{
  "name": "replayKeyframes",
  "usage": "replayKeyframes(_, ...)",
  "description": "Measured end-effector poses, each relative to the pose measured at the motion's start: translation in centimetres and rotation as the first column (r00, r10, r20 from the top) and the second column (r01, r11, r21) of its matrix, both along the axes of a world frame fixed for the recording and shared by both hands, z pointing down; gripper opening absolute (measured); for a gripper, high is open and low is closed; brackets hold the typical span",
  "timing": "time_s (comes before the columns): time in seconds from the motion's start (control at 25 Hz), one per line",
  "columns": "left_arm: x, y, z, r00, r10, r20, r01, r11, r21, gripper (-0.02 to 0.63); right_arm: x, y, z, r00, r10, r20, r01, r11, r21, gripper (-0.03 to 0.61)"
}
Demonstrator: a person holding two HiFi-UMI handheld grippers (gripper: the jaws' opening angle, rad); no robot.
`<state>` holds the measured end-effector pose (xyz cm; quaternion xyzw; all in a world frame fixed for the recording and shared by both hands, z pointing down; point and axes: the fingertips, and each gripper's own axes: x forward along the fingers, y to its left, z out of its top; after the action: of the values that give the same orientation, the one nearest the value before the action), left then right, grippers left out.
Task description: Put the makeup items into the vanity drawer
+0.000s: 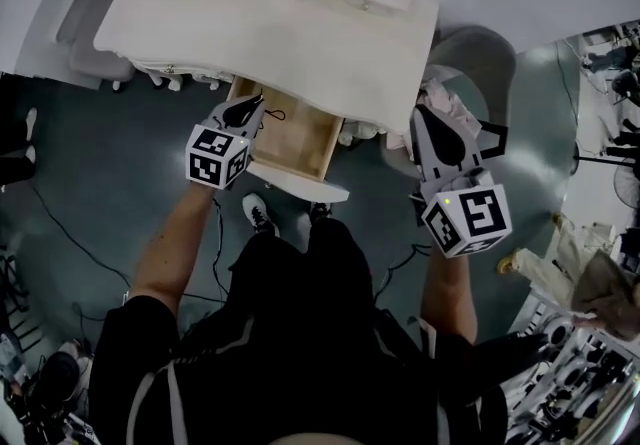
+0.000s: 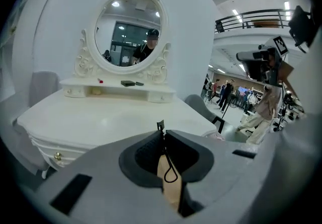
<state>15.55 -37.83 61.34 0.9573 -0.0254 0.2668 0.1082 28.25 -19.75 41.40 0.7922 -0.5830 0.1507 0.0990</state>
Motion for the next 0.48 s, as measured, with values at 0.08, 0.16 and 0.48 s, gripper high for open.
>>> replayKeyframes(0.08, 0.5, 0.1, 1.7, 1.0, 0.004, 0.029, -0.004, 1.0, 0.002, 0.025, 0.4, 0.2, 0.5, 1.0, 0.002, 0.006, -0.002, 1.0, -0.008, 0.005)
replayKeyframes(0.16, 1.0, 0.0, 3.7, 0.998, 0.011, 0.064, -0.012, 1.0, 0.007, 0.025, 0.8, 0.3, 1.2, 1.0, 0.005, 0.012, -0.005, 1.0, -0.016, 0.005)
replayKeyframes(0.48, 2.0, 1.2, 9.8, 0.975, 0.093, 0.201, -0.103, 0.994, 0.04, 0.025, 1.2, 1.7, 3.1, 0.998, 0.036, 0.05, -0.036, 0.999, -0.013, 0.005)
